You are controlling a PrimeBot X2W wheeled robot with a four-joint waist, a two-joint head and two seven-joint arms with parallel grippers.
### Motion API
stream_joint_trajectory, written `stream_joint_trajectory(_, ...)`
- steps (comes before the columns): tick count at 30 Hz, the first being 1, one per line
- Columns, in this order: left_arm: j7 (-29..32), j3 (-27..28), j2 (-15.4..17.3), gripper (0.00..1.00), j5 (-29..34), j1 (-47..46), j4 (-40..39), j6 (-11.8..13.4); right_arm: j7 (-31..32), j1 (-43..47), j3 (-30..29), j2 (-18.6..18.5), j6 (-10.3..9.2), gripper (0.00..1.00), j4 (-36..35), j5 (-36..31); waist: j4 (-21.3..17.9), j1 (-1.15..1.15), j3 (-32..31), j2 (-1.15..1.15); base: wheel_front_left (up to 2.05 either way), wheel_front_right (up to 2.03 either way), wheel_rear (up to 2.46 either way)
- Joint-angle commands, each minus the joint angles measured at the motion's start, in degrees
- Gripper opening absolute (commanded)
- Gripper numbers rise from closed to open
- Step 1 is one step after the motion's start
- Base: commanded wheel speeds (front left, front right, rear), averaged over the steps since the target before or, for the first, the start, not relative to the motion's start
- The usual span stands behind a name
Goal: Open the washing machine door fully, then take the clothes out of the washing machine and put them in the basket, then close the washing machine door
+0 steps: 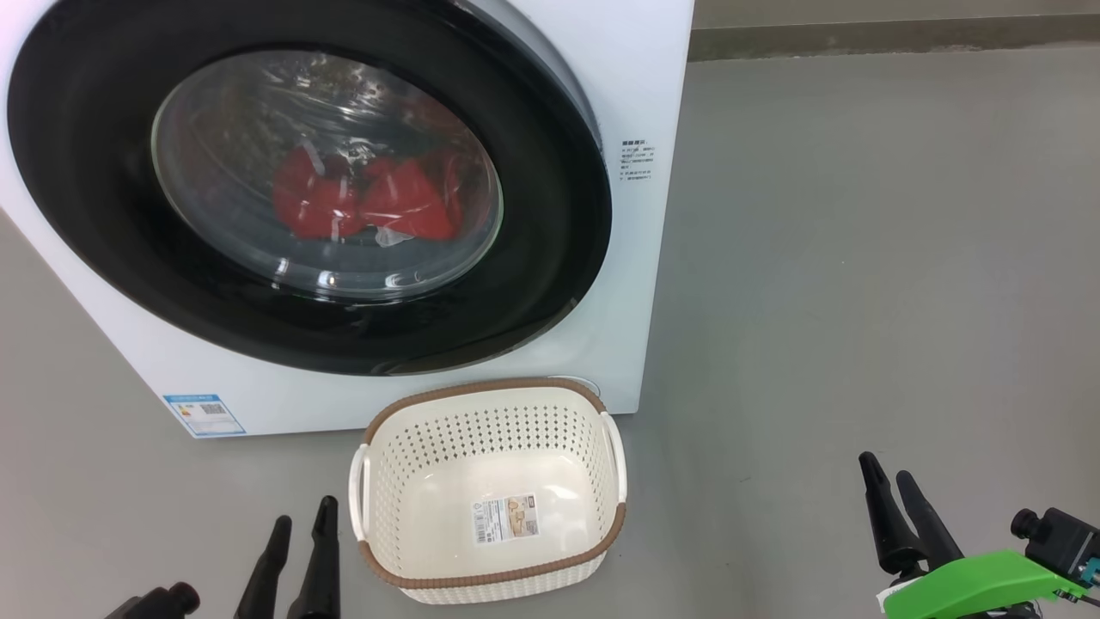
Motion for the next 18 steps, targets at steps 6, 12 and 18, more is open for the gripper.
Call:
stream_joint_trajectory(6,-1.6,0.6,1.0,1.0,5.1,-0.4,-2.9,0.6,-1.7,-0.2,1.0,-1.4,0.02,1.0,-1.7,-4.5,0.0,0.0,0.1,0.0,0.0,0.0,0.0)
stream_joint_trajectory(12,-2.4,0.5,1.1,1.0,8.6,-0.1,-3.5,0.8,-2.6,0.0,1.3,-1.6,0.02,1.0,-1.7,-7.1,-0.1,0.0,0.2,0.0,0.0,0.0,0.0)
stream_joint_trajectory(18,-3.4,0.3,1.1,1.0,12.7,0.1,-4.1,1.1,-3.6,0.1,1.7,-1.9,0.02,1.0,-1.7,-10.3,-0.1,0.0,0.3,0.0,0.0,0.0,0.0)
